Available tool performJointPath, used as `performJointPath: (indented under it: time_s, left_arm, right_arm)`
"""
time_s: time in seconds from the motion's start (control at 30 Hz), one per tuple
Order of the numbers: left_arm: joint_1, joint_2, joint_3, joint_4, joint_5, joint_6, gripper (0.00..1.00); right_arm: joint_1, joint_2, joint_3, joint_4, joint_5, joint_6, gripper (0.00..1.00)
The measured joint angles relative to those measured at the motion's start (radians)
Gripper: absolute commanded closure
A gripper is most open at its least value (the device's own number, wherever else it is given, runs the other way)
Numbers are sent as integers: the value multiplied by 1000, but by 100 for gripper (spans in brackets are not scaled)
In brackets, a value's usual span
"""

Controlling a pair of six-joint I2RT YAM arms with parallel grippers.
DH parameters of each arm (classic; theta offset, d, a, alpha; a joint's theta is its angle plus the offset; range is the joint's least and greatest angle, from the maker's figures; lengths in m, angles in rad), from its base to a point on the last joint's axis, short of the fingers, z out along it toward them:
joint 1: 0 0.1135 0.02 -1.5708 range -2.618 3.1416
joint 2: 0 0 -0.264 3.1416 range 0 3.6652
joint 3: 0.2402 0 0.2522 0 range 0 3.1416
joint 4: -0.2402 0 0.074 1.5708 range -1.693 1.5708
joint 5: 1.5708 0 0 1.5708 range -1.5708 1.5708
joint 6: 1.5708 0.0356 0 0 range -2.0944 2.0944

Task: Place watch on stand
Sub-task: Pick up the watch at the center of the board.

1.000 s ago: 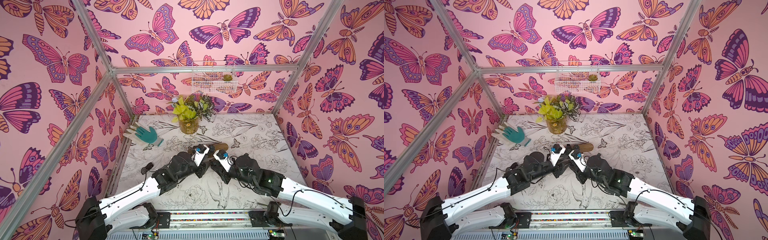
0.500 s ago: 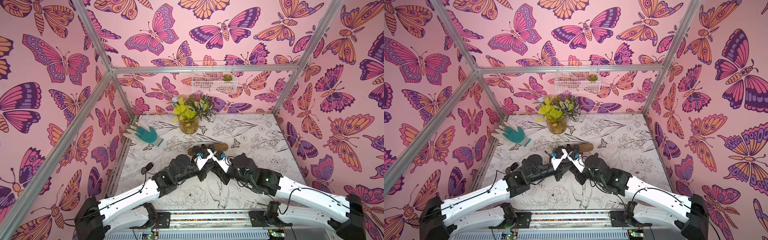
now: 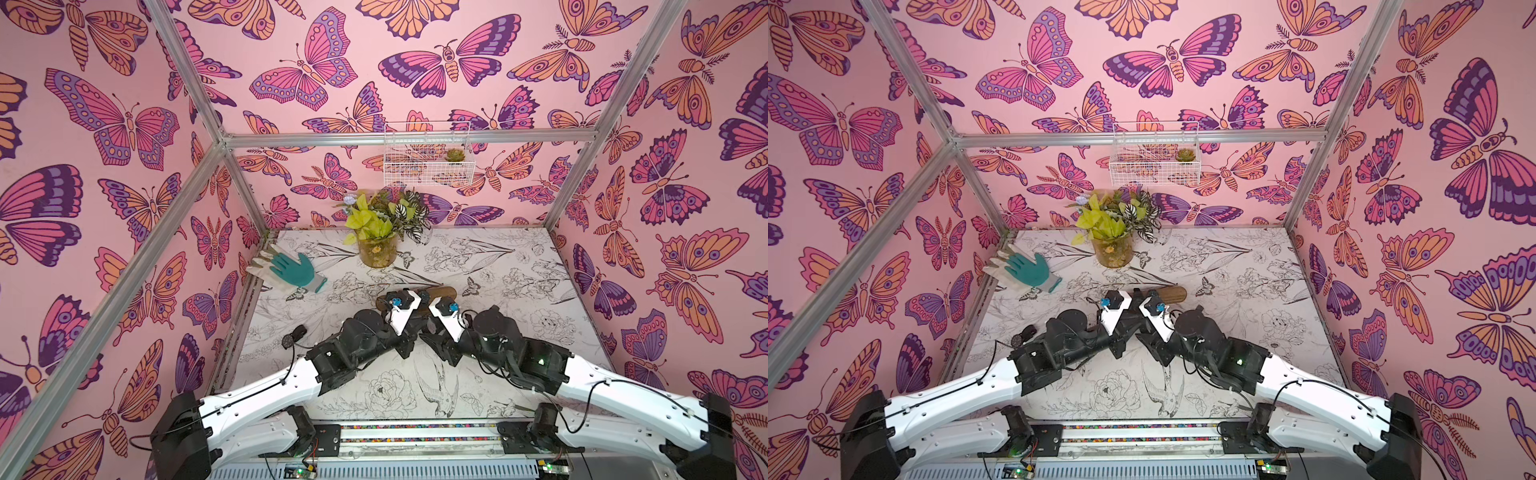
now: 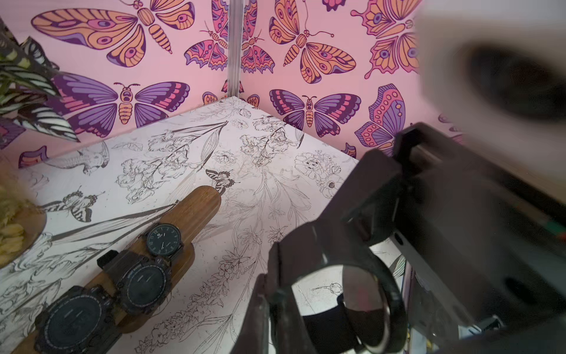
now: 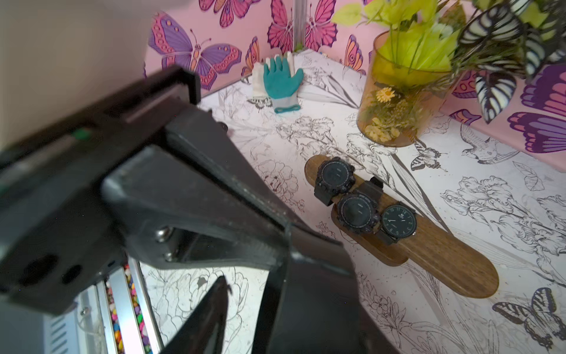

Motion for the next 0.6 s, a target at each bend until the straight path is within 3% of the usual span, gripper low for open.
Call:
performJointPath:
  time_s: [0.37,0.5,0.6]
  left_arm:
    - [59,-31,-78,102,-26,-386,100]
    - [75,-50,-89,125,-18,-450,100]
    - [79,-54,-92,158,-7,-470,100]
  right_arm:
    - [0,-155,-180,173,38,11,29]
    - [0,-253,-258,258,50,3,21]
    - [0,-273,-283,296,59,-3,20]
